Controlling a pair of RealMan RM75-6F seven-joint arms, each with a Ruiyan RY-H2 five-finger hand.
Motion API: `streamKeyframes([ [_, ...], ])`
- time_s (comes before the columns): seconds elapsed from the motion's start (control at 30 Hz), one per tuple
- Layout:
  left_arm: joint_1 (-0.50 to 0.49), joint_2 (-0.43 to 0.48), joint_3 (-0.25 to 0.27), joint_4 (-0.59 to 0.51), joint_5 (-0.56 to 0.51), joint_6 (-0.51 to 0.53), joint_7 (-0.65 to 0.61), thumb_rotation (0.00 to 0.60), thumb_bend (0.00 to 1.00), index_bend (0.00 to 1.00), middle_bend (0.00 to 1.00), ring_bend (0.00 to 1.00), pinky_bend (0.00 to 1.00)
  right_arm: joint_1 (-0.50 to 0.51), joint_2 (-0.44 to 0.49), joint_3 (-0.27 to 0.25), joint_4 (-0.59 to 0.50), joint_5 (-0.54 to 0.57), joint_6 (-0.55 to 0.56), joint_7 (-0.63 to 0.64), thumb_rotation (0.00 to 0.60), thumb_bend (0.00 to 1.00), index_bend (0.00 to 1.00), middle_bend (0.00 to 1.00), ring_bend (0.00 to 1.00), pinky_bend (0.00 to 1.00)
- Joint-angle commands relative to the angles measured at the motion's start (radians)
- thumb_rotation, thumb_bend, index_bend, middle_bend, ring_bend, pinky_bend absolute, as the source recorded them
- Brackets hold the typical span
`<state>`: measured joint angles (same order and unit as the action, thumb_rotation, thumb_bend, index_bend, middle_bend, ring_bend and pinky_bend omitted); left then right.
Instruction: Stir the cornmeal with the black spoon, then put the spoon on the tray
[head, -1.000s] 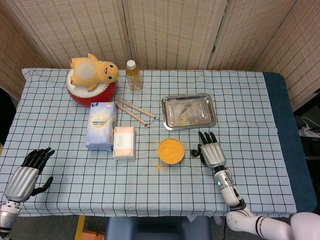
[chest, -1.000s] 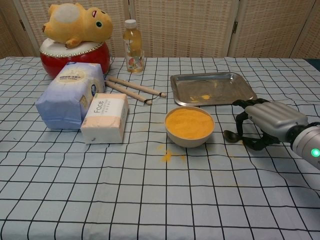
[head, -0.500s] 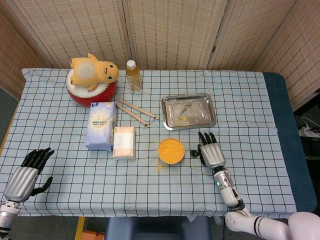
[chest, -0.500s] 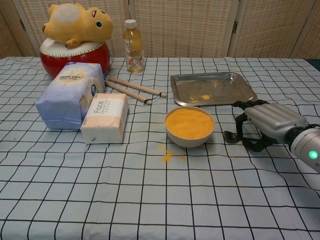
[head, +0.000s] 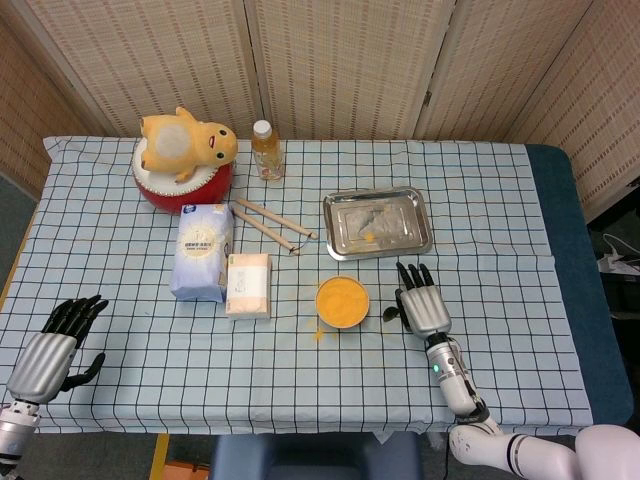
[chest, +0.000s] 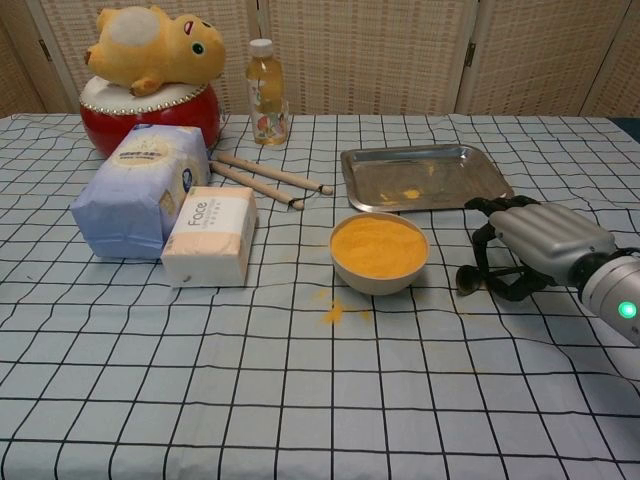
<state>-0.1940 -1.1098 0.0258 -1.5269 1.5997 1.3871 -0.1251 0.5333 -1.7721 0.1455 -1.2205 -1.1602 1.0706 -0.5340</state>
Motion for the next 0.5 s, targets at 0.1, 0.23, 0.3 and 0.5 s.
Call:
streamKeyframes([
  [0.1,0.0,0.0,0.0,0.001,0.003,0.003,-0.003,0.6,0.42,0.0,0.0,0.0,0.05,-0.004,0.024,0.001,-0.038,-0.013,0.025,-0.01,0.6,0.37,0.61,0.0,0.0,0.0],
  [0.23,0.001,0.0,0.003,0.001,0.008,0.007,-0.005,0.6,0.42,0.0,0.0,0.0,0.05,-0.002,0.055,0.012,-0.096,-0.024,0.054,-0.037,0.6,0.37,0.61,0.0,0.0,0.0],
  [0.3,0.001,0.001,0.003,0.0,0.01,0.009,-0.006,0.6,0.42,0.0,0.0,0.0,0.05,0.002,0.07,0.023,-0.132,-0.021,0.065,-0.055,0.6,0.37,0.61,0.0,0.0,0.0],
  [0.5,0.002,0.006,0.005,-0.001,0.014,0.014,-0.02,0.6,0.42,0.0,0.0,0.0,0.05,0.023,0.1,0.061,-0.231,-0.007,0.091,-0.114,0.6,0.37,0.61,0.0,0.0,0.0],
])
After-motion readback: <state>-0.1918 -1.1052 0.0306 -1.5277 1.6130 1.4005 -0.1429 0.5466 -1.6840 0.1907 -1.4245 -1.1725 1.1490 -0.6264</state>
